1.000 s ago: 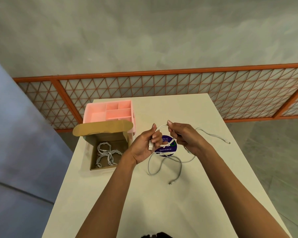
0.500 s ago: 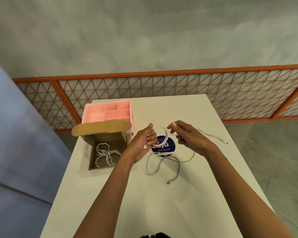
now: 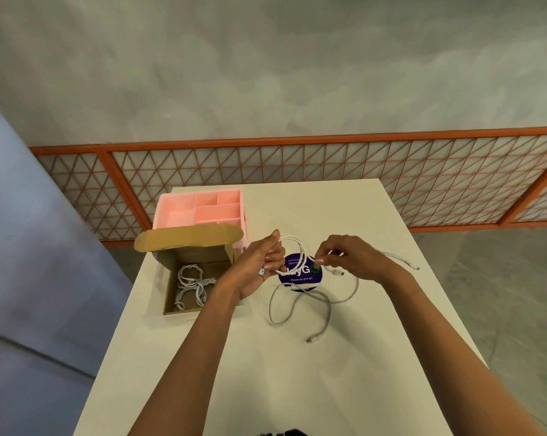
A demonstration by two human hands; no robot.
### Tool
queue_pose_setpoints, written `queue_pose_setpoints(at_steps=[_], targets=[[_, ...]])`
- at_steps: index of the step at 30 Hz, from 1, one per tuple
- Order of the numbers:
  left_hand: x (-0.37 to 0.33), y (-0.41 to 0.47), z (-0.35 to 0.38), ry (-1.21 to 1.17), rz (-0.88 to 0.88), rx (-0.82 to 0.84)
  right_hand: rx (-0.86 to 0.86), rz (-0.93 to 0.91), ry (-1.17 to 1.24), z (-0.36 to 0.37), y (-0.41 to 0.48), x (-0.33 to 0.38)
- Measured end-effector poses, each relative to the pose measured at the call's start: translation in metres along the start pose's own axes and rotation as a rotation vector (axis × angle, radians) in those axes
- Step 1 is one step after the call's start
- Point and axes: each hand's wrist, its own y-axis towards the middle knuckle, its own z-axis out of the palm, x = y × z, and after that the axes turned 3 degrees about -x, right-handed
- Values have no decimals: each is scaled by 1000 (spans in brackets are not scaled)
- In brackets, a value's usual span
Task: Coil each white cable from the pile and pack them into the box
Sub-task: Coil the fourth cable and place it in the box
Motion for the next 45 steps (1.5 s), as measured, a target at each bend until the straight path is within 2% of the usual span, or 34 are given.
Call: queue_pose_setpoints(at_steps=[3,9,14,19,26,37,41,45], targets=[[-2,-4,3,-3,-26,100,-189,6,8,2,6,-1],[-6,-6,6,80,2,155,-368,44,601,12,14,9],[-1,-5,8,54,-4,152,-370,108,972,18,16,25],[0,-4,7,83,2,120,-305,252,1107,21,16,32],[4,0,5,91,32,20,-98,320,806,25,13,28],[2,-8,19,336,128,-94,26,248,629,25,7,31],[5,-6,17,328,155,-155,-75,141,478,30,7,32],[12,0,7,338,182,-248,-265,200,313,34,9,37]])
